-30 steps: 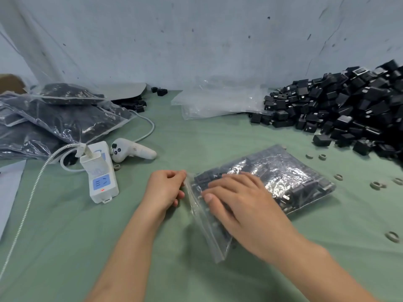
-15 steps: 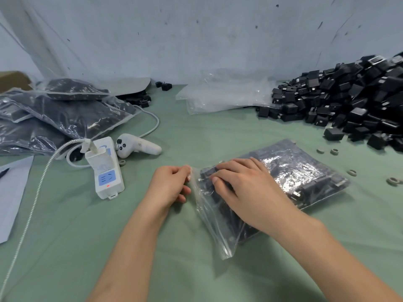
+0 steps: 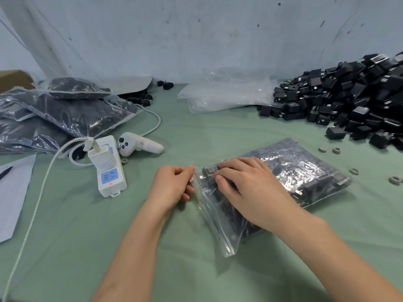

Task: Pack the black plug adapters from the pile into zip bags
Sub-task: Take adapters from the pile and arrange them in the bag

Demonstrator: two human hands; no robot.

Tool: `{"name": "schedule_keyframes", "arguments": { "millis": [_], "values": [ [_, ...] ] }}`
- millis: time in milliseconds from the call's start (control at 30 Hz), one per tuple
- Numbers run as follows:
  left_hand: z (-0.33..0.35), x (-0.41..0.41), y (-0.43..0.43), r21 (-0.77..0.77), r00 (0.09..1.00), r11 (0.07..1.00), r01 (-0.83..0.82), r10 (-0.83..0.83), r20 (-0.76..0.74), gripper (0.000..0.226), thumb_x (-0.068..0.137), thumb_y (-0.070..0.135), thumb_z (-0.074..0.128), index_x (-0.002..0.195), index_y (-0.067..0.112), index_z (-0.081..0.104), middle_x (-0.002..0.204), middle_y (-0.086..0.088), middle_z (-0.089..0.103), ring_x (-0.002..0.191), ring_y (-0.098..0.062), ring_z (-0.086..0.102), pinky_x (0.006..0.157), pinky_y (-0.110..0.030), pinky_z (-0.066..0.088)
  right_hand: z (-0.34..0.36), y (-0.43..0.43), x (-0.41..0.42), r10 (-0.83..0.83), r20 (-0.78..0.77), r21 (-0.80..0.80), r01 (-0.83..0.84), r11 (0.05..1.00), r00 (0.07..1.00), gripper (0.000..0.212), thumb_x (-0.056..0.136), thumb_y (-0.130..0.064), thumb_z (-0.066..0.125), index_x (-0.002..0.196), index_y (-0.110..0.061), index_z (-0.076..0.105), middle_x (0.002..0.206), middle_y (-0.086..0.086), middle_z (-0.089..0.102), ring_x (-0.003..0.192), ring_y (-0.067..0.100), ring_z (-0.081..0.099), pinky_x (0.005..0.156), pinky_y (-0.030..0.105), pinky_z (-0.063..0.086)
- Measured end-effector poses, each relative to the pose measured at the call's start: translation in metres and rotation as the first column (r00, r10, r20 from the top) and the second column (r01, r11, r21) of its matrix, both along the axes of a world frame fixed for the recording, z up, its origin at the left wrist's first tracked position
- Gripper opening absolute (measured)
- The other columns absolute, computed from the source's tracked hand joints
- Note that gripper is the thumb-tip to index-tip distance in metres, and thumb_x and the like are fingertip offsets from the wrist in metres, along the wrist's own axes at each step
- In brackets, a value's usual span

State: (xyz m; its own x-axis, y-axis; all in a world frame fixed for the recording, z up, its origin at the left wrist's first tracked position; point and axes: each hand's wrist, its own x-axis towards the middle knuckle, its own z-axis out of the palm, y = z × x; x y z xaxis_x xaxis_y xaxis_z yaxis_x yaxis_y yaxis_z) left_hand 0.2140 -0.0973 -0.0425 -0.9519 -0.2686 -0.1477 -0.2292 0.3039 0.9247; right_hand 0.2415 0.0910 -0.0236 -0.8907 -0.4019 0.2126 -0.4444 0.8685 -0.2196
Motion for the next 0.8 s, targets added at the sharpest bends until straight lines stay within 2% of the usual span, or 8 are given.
{"name": "schedule_keyframes", "arguments": {
  "millis": [167,300,500,800],
  "values": [
    [0.0002,0.0037,-0.0030,-0.055,0.996,0.997,0.054,-0.050,0.078,0.045,0.094,0.040,0.064,0.062,0.008,0.061,0.043,-0.005,0.057,0.032,-0.015,0.047,0.037,-0.015,0.038,-0.0001,-0.0004,0.0004,-0.002,0.001,-0.006,0.002,1.000,1.000,0.039,0.106,-0.045,0.030,0.127,-0.039,0.062,0.138,-0.023,0.052,0.133,0.012,0.037,0.117,0.033,0.018],
    [0.0000,0.0060,-0.0034,-0.108,0.995,0.992,0.064,-0.054,0.086,0.045,0.095,0.036,0.062,0.058,0.010,0.060,0.044,-0.004,0.058,0.033,-0.015,0.046,0.039,-0.016,0.039,-0.0006,-0.0005,0.0004,-0.002,0.001,-0.014,0.002,1.000,1.000,0.039,0.106,-0.045,0.030,0.128,-0.039,0.062,0.139,-0.023,0.052,0.133,0.012,0.037,0.117,0.032,0.018],
    [0.0025,0.0083,-0.0030,-0.085,0.995,0.994,0.074,-0.068,0.076,0.042,0.097,0.032,0.060,0.061,0.010,0.062,0.045,0.001,0.060,0.032,-0.010,0.043,0.036,-0.013,0.034,-0.0007,0.0001,0.0002,0.006,0.004,-0.012,-0.006,1.000,1.000,0.040,0.106,-0.045,0.029,0.130,-0.039,0.061,0.140,-0.023,0.051,0.134,0.012,0.037,0.118,0.033,0.018],
    [0.0014,0.0091,-0.0012,-0.039,0.997,0.997,0.065,-0.063,0.036,0.040,0.099,0.030,0.059,0.067,0.007,0.062,0.046,-0.001,0.060,0.034,-0.010,0.046,0.038,-0.016,0.038,-0.0020,0.0010,0.0006,0.013,-0.012,-0.025,-0.013,1.000,1.000,0.040,0.105,-0.044,0.031,0.129,-0.039,0.062,0.138,-0.022,0.053,0.132,0.013,0.039,0.116,0.031,0.019]
  ]
}}
